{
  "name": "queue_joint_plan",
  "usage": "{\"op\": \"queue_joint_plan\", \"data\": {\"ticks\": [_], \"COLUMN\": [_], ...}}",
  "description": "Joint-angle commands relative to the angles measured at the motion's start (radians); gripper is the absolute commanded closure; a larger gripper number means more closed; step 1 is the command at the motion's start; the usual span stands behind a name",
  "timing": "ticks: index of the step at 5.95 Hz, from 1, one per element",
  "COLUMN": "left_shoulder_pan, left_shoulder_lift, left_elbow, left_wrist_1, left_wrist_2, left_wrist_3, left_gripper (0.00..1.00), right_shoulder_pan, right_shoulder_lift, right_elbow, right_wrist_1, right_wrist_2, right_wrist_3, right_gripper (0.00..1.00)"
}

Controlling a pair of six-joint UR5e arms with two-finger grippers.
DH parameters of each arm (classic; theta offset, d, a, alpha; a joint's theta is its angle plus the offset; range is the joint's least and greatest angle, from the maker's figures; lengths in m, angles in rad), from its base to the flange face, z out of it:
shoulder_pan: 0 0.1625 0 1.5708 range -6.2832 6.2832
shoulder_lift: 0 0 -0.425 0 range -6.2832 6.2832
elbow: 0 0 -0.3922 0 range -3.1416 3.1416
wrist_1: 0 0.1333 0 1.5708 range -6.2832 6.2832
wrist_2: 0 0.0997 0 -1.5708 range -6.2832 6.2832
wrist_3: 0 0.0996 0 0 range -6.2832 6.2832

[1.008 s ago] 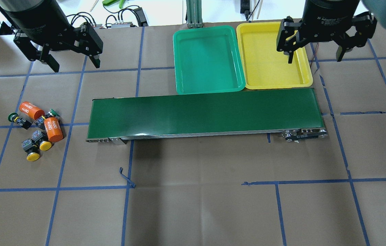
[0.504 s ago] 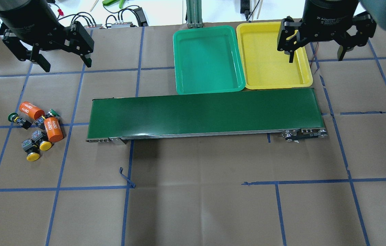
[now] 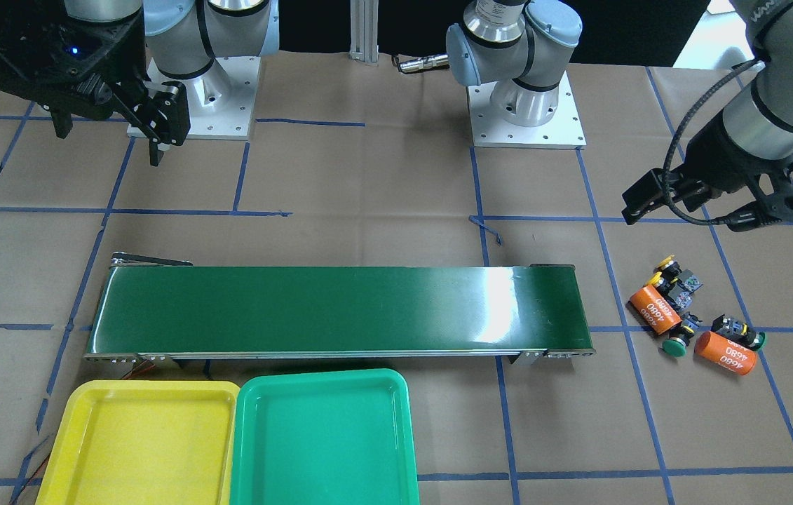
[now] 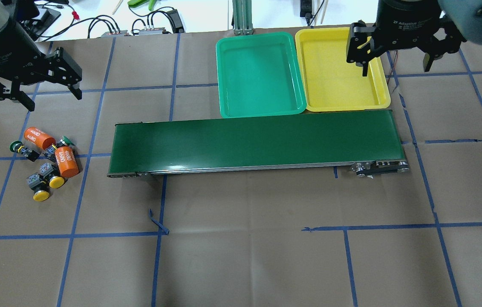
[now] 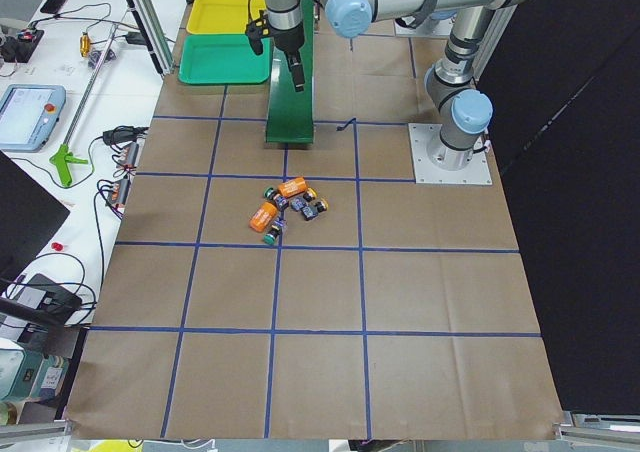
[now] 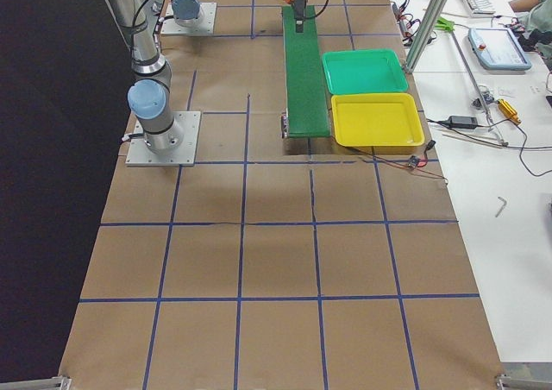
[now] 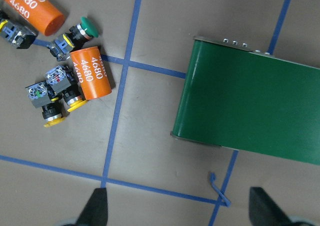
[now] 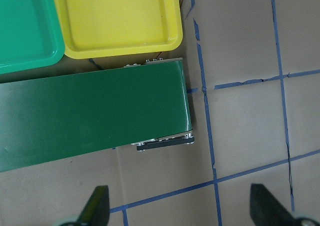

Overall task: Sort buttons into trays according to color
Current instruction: 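Move the left gripper down over the pile of cells and buttons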

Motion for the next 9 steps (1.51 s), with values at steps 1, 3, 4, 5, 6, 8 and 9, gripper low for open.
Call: {"op": "queue_joint_plan", "data": {"ticks": [1, 3, 4, 5, 6, 8, 9], "left_shoulder_pan": [0.077, 0.085, 0.112, 0.146, 0.148, 0.143, 0.143], "left_shoulder_lift": [-0.062, -0.164, -0.215, -0.243, -0.29, -0.354, -0.367], "left_elbow": [-0.081, -0.139, -0.159, -0.185, -0.193, -0.193, -0.193], "left_wrist_1": [0.115, 0.241, 0.325, 0.362, 0.44, 0.516, 0.519], "left_wrist_2": [0.001, 0.002, 0.001, 0.002, 0.016, 0.042, 0.042], "left_wrist_3": [0.086, 0.1, 0.142, 0.173, 0.192, 0.192, 0.19], "left_gripper": [0.02, 0.02, 0.02, 0.02, 0.02, 0.02, 0.02], "right_shoulder_pan": [0.007, 0.007, 0.007, 0.007, 0.007, 0.007, 0.005], "right_shoulder_lift": [0.002, 0.002, 0.005, 0.003, 0.003, 0.005, 0.006], "right_elbow": [0.0, 0.0, 0.002, 0.003, 0.002, 0.002, 0.006], "right_wrist_1": [-0.008, -0.019, -0.019, -0.019, -0.019, -0.019, -0.019], "right_wrist_2": [-0.013, -0.011, -0.012, -0.013, -0.011, -0.009, 0.0], "right_wrist_3": [-0.003, 0.0, -0.006, -0.004, 0.002, -0.001, 0.003], "right_gripper": [0.0, 0.0, 0.0, 0.0, 0.0, 0.0, 0.0]}}
